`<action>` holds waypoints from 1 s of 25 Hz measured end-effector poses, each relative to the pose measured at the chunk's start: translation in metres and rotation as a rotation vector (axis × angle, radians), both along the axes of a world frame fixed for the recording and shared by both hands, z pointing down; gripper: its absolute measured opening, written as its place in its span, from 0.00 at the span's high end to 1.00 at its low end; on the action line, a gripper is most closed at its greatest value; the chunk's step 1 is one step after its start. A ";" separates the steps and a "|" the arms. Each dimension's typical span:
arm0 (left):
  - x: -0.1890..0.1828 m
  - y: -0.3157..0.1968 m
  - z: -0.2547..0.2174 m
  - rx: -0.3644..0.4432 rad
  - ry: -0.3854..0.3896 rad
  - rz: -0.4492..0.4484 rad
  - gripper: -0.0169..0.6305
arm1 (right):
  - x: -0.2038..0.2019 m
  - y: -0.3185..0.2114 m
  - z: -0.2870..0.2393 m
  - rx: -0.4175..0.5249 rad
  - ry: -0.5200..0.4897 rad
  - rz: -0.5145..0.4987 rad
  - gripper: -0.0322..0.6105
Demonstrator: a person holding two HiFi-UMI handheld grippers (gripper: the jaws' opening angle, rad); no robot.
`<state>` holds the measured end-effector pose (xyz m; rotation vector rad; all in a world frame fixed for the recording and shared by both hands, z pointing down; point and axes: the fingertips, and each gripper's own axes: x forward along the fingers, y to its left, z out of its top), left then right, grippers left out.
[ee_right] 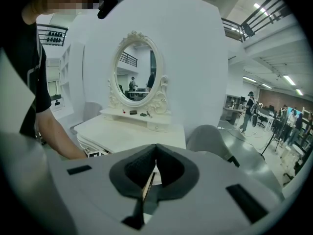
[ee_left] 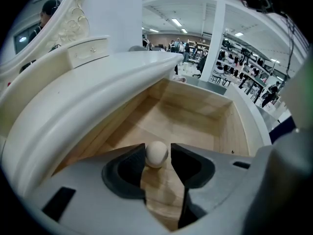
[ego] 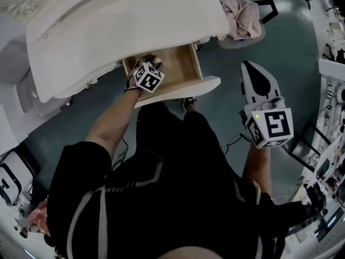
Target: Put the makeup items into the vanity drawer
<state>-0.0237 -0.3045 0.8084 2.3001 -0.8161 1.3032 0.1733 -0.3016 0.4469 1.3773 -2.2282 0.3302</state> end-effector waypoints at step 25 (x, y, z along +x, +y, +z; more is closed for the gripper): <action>-0.012 0.021 -0.171 0.126 0.259 -0.136 0.72 | -0.018 -0.016 -0.043 0.098 -0.150 -0.164 0.94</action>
